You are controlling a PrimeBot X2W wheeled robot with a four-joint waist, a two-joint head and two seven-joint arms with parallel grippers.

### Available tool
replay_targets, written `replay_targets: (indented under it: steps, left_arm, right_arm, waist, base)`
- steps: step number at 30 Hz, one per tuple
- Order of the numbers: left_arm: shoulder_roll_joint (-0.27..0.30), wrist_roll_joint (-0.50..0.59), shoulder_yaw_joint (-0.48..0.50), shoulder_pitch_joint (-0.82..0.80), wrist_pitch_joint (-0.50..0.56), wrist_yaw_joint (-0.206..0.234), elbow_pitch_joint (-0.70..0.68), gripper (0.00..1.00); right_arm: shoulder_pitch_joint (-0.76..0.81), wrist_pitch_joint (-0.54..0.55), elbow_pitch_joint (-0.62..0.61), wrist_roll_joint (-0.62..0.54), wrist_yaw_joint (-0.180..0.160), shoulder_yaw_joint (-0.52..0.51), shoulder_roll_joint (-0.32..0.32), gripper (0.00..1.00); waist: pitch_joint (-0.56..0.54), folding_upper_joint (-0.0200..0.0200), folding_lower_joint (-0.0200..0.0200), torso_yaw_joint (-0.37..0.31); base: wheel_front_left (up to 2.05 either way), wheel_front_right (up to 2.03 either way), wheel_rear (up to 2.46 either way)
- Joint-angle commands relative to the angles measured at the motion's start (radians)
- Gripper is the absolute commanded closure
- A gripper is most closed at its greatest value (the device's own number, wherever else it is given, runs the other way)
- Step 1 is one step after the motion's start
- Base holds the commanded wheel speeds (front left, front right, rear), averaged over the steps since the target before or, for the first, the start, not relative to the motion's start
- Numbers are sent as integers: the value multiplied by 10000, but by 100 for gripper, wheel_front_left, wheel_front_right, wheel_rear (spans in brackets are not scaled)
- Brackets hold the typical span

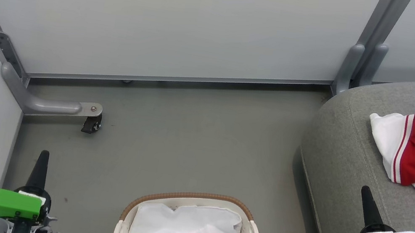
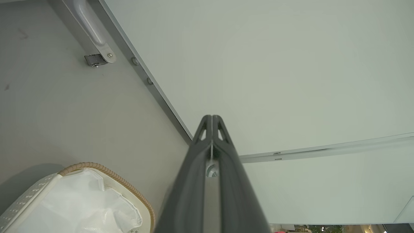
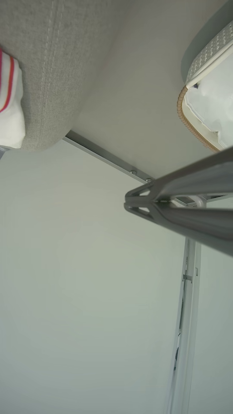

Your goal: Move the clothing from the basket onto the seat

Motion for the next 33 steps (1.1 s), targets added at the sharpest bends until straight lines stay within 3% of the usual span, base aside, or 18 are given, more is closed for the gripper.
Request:
replay_targets:
  steps: [1,33]
  left_arm:
    - [15,-203,43,-212,67,-28,-121,100]
    - [-33,-2565,257,-400,748,-39,-437,100]
  right_arm:
    - [39,73,-129,256,-3,-48,-61,100]
    - [149,738,-477,3017,-4,-233,-81,100]
  waist:
    - [-4,0,0,1]
    - [-107,0,0,32]
  base:
    - [0,0,0]
    - [0,0,0]
